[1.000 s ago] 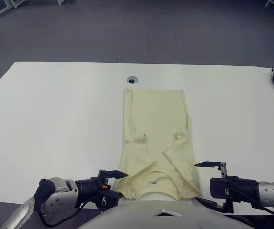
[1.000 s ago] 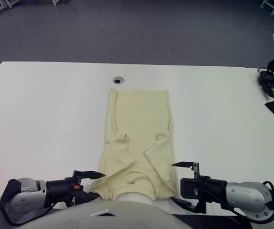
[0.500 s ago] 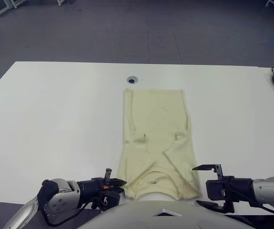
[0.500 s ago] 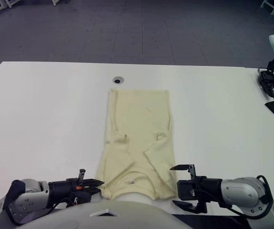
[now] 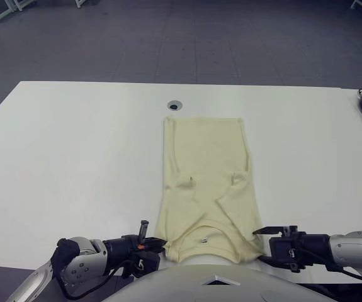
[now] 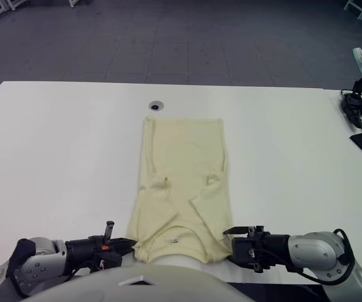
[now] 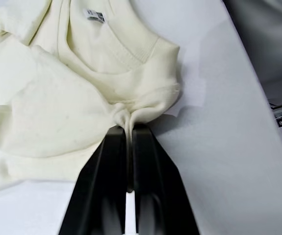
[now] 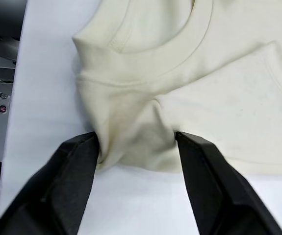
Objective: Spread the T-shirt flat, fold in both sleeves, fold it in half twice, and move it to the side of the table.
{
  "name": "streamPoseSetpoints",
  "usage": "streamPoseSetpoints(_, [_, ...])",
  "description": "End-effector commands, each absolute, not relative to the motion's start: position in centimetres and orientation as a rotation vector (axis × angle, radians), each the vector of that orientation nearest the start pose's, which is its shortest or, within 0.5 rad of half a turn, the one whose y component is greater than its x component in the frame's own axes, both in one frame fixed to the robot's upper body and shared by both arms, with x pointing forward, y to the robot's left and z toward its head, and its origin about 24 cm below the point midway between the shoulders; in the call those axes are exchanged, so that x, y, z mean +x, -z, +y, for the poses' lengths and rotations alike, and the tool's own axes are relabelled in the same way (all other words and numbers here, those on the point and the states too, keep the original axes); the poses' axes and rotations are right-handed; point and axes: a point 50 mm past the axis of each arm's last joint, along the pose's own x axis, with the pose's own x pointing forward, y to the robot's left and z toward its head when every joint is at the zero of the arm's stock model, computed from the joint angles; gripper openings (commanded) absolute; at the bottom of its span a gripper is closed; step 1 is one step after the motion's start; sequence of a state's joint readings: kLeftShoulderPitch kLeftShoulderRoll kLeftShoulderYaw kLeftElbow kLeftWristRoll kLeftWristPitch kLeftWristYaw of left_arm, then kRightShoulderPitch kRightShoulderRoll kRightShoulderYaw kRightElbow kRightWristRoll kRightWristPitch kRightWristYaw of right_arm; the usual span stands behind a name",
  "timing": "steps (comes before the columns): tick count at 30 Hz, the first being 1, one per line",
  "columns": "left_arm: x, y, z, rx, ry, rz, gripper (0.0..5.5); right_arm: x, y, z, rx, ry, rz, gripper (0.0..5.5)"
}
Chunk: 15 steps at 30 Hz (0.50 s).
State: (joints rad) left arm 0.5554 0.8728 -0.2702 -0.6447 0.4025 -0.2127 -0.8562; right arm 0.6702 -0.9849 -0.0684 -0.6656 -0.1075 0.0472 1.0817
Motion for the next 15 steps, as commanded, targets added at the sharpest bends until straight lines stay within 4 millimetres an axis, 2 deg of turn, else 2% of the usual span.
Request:
streamPoseSetpoints(1, [9.37, -5.25, 15.86, 1.04, 1.464, 0.245, 0.0, 10.63, -7.94, -21.87, -0.904, -1.34, 0.617, 1.95])
streamPoseSetpoints(12, [9.76, -5.48, 16.02, 1.027, 1.453, 0.243, 0.0, 10.63, -7.61, -21.91, -0.884, -1.345, 0.625, 0.24])
streamPoseSetpoints(15, [9.83, -5.8, 16.09, 1.013, 1.482, 0.228, 0.0, 10.74, -7.84, -21.88, -0.885, -1.348, 0.615, 0.07])
